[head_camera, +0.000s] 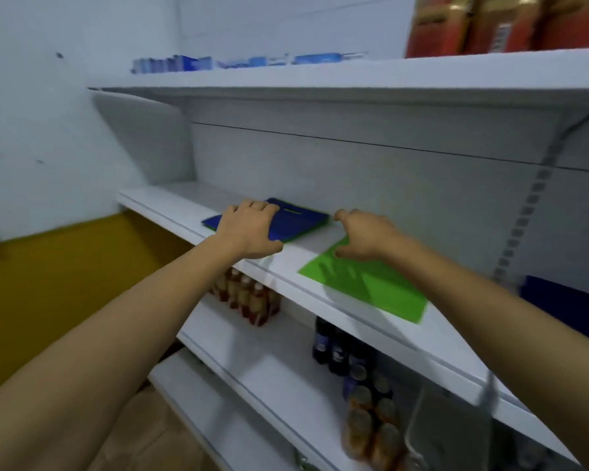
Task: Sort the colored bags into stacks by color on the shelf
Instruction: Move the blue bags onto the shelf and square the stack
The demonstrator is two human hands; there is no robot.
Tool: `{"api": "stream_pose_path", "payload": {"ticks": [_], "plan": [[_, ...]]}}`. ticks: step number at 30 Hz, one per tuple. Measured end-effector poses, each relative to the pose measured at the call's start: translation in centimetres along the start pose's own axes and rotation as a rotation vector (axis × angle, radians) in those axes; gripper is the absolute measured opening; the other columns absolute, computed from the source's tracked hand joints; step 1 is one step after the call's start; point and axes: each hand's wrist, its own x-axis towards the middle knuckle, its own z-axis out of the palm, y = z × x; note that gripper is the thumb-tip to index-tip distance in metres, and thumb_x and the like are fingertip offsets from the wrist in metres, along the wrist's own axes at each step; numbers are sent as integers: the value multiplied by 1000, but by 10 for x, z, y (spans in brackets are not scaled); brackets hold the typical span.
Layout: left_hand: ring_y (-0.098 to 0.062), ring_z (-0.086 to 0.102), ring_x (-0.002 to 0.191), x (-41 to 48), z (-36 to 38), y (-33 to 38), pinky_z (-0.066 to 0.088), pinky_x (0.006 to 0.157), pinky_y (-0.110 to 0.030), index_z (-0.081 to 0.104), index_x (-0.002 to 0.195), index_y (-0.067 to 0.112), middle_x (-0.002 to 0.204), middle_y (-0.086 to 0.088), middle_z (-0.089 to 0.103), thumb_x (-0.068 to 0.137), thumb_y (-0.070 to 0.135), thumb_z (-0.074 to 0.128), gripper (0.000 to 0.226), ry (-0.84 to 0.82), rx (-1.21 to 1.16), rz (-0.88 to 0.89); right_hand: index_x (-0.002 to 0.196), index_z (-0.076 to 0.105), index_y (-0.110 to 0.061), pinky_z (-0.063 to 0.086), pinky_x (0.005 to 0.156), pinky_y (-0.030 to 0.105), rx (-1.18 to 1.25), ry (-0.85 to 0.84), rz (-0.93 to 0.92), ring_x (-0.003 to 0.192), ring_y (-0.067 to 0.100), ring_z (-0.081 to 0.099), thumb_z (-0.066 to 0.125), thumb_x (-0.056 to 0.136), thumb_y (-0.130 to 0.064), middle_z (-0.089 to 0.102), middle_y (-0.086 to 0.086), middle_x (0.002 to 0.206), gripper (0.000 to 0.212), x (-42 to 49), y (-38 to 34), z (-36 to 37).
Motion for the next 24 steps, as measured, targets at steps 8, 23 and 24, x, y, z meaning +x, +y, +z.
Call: {"api": "stream_pose_path", "payload": {"ticks": [8, 23, 24], "plan": [[-27, 35, 135, -14, 21, -154, 35, 106, -42, 30, 148, 18, 150, -5, 38, 88, 32, 54, 66, -65, -21, -48, 140, 37, -17, 44, 98, 41, 57, 9, -49, 118, 32, 52, 60, 82, -25, 51, 11, 132, 63, 92, -121, 17], [-25, 34, 137, 30, 113, -214, 35, 107, -44, 33, 146, 20, 151, -2, 36, 95, 37, 47, 56, -155, -185, 82, 129, 47, -17, 45, 96, 38, 103, -100, 239, 117, 28, 53, 56, 89, -28, 54, 7, 129, 43, 143, -108, 88], [-24, 34, 137, 37, 119, -213, 34, 108, -44, 35, 146, 21, 152, -2, 35, 96, 37, 46, 54, -148, -188, 96, 128, 48, -18, 44, 97, 38, 125, -99, 269, 118, 28, 53, 56, 88, -29, 55, 6, 130, 42, 146, -101, 92]]}}
